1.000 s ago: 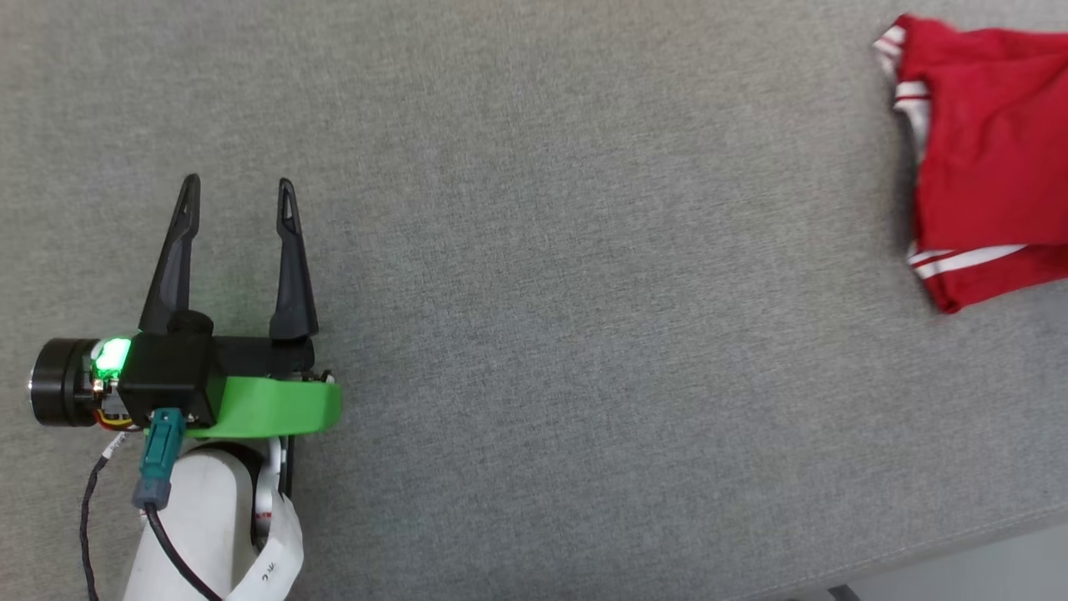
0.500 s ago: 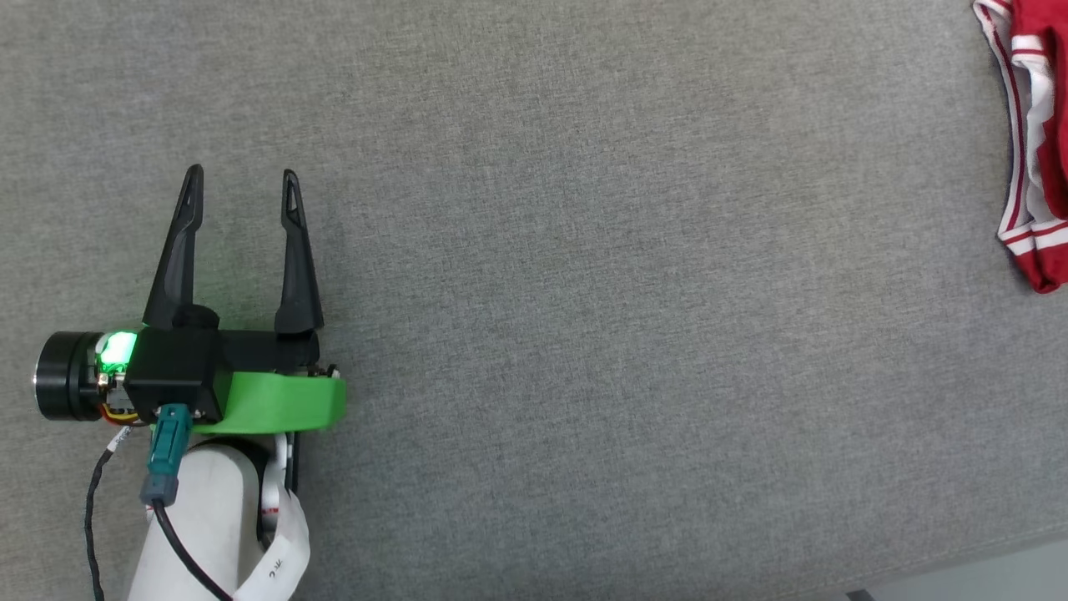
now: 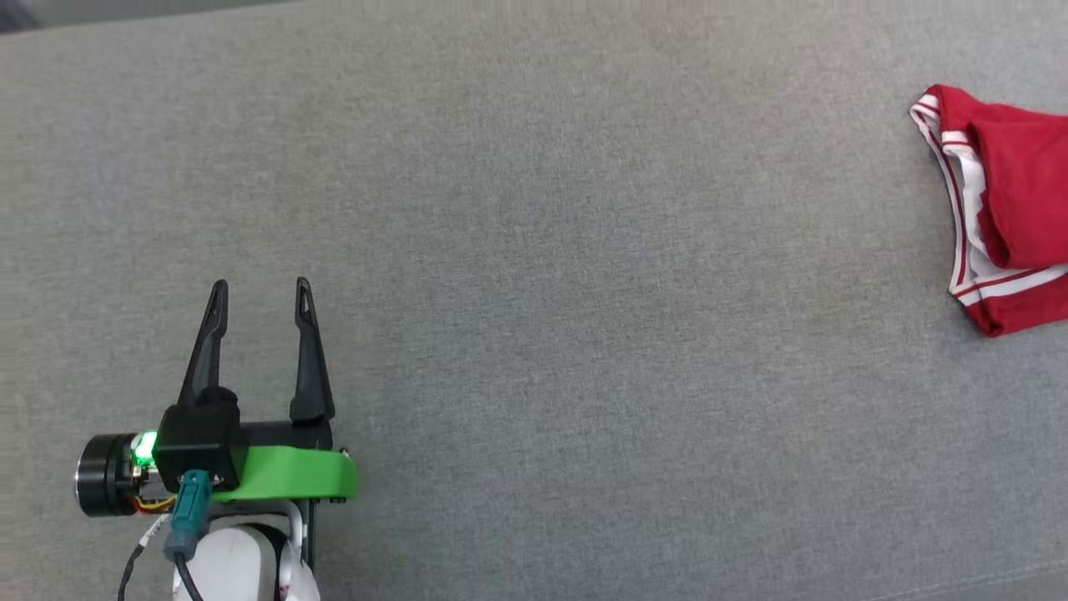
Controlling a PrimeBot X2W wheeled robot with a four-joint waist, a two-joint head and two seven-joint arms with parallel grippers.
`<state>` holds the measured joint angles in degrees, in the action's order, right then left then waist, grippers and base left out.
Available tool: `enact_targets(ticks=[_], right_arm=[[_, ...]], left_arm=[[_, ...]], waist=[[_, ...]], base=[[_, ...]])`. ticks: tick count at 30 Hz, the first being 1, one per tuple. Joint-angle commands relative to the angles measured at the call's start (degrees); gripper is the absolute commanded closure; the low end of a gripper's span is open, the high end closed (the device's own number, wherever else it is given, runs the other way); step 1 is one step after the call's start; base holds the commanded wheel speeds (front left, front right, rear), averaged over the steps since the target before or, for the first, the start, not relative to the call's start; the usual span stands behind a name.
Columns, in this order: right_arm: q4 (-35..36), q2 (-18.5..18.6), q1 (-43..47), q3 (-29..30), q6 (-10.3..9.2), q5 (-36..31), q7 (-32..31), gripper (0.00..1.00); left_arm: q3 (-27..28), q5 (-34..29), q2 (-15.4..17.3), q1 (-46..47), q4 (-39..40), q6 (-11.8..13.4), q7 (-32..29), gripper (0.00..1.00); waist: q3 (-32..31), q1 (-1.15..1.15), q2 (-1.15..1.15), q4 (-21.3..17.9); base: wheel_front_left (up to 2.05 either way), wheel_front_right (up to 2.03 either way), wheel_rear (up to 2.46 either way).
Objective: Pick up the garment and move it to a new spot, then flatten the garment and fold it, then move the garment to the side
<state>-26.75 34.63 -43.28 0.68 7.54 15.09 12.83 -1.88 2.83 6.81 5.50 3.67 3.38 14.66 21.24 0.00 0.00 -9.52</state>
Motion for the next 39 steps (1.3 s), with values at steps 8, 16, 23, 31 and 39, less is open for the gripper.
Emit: enact_targets(ticks=[8, 16, 23, 31, 39], right_arm=[[16.6, -11.2, 10.9, 0.6, -0.05, -3.9, 2.1, 0.00], [24.7, -21.2, 22.2, -2.1, -0.05, -3.8, 2.2, 0.00], [24.5, -25.7, 31.9, -1.6, -0.05, -3.4, 2.2, 0.00], [24.3, -28.3, 41.2, 0.5, -0.05, -4.1, 2.2, 0.00], [25.9, -29.4, 46.6, 1.1, -0.05, -4.7, 2.2, 0.00]], left_arm=[[0.1, 0.8, -1.0, -2.8, -0.8, 0.5, 0.3, 0.00], [0.2, 1.2, -1.5, -4.3, -2.7, 0.5, 0.3, 0.00], [0.4, 1.4, -1.7, -5.5, -4.1, 0.1, 0.3, 0.00], [-0.2, 2.1, -1.9, -6.7, -5.1, -1.2, 0.3, 0.00], [-0.6, 2.0, -2.2, -7.8, -5.2, -1.8, 0.3, 0.00]], waist=[[-9.6, 0.00, 0.00, 6.9], [-12.9, 0.00, 0.00, 10.0], [-14.9, 0.00, 0.00, 11.4], [-16.2, 0.00, 0.00, 11.4], [-17.4, 0.00, 0.00, 11.0]], base=[[0.00, 0.00, 0.00], [0.00, 0.00, 0.00], [0.00, 0.00, 0.00], [0.00, 0.00, 0.00], [0.00, 0.00, 0.00]])
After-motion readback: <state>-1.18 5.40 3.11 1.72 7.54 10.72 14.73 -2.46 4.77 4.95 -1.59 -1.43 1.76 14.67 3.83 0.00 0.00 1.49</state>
